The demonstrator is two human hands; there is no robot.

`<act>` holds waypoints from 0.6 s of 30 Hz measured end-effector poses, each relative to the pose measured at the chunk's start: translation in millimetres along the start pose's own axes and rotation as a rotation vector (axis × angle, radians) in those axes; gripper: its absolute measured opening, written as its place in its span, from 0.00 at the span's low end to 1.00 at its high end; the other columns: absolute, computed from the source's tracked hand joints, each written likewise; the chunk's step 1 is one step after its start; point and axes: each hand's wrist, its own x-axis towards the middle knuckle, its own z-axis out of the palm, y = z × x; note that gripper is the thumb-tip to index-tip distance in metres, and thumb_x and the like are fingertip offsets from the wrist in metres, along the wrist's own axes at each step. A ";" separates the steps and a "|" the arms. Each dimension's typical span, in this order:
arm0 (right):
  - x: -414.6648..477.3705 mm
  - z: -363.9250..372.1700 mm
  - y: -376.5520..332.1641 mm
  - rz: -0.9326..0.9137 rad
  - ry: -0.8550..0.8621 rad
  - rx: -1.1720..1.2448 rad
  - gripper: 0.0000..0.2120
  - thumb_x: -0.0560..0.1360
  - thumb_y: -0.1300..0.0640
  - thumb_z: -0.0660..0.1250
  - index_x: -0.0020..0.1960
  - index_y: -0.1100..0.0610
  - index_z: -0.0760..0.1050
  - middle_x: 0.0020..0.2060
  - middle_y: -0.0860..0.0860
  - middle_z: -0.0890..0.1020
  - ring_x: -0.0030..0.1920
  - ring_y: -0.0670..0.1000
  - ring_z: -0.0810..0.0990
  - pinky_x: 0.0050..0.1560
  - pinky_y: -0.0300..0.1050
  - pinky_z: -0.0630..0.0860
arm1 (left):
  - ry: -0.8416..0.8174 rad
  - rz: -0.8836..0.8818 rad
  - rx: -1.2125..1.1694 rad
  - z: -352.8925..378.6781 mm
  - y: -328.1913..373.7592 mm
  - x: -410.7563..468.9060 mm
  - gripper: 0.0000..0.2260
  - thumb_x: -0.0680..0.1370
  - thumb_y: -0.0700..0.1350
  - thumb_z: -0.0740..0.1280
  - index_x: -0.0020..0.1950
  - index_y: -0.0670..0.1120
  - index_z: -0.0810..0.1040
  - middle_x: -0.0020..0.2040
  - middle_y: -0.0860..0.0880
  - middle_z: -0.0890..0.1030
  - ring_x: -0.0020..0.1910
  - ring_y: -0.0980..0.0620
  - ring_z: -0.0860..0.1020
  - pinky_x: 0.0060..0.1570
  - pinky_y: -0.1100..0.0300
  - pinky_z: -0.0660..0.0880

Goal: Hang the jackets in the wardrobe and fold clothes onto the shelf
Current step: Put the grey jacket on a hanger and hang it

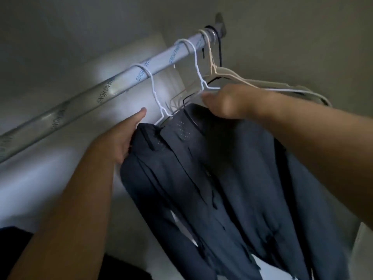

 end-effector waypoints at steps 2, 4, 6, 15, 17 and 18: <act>9.6 -5.8 -12.8 0.054 -0.081 0.082 0.28 0.85 0.40 0.49 0.71 0.61 0.69 0.63 0.63 0.77 0.52 0.55 0.76 0.40 0.42 0.69 | -0.075 -0.149 0.195 1.3 20.8 -2.2 0.33 0.66 0.74 0.68 0.51 0.46 0.85 0.50 0.45 0.87 0.44 0.44 0.86 0.45 0.50 0.79; 15.7 -11.2 -24.2 0.143 -0.140 0.129 0.32 0.80 0.31 0.52 0.62 0.60 0.71 0.44 0.60 0.79 0.35 0.54 0.74 0.30 0.40 0.66 | -0.116 -0.231 0.332 5.1 34.9 -4.9 0.24 0.68 0.67 0.73 0.50 0.48 0.85 0.48 0.47 0.87 0.42 0.47 0.86 0.42 0.51 0.81; 21.0 -13.0 -27.6 0.199 -0.262 0.094 0.26 0.80 0.36 0.60 0.50 0.61 0.71 0.38 0.59 0.77 0.30 0.55 0.74 0.28 0.39 0.70 | -0.150 -0.245 0.468 7.8 40.6 -6.9 0.11 0.74 0.53 0.71 0.43 0.46 0.84 0.41 0.46 0.86 0.34 0.50 0.85 0.30 0.56 0.81; 6.8 6.6 -18.4 0.235 -0.235 0.285 0.11 0.83 0.63 0.56 0.41 0.60 0.67 0.37 0.57 0.72 0.32 0.53 0.71 0.32 0.43 0.71 | 0.170 0.052 0.438 -4.0 7.5 -11.7 0.10 0.83 0.40 0.62 0.43 0.45 0.76 0.41 0.43 0.80 0.40 0.46 0.77 0.41 0.57 0.76; 1.0 13.5 -7.5 0.256 -0.193 0.395 0.12 0.83 0.63 0.55 0.41 0.58 0.67 0.39 0.56 0.73 0.33 0.52 0.72 0.32 0.42 0.70 | 0.155 0.123 0.362 -5.0 3.0 -12.5 0.09 0.82 0.38 0.64 0.43 0.41 0.80 0.41 0.42 0.83 0.45 0.43 0.80 0.48 0.54 0.78; -4.6 14.0 -7.8 0.242 -0.170 0.430 0.11 0.83 0.62 0.55 0.42 0.57 0.67 0.41 0.56 0.73 0.37 0.53 0.73 0.36 0.42 0.71 | 0.148 0.149 0.325 -7.5 1.6 -14.1 0.09 0.81 0.37 0.66 0.41 0.40 0.81 0.40 0.43 0.83 0.45 0.43 0.81 0.48 0.55 0.79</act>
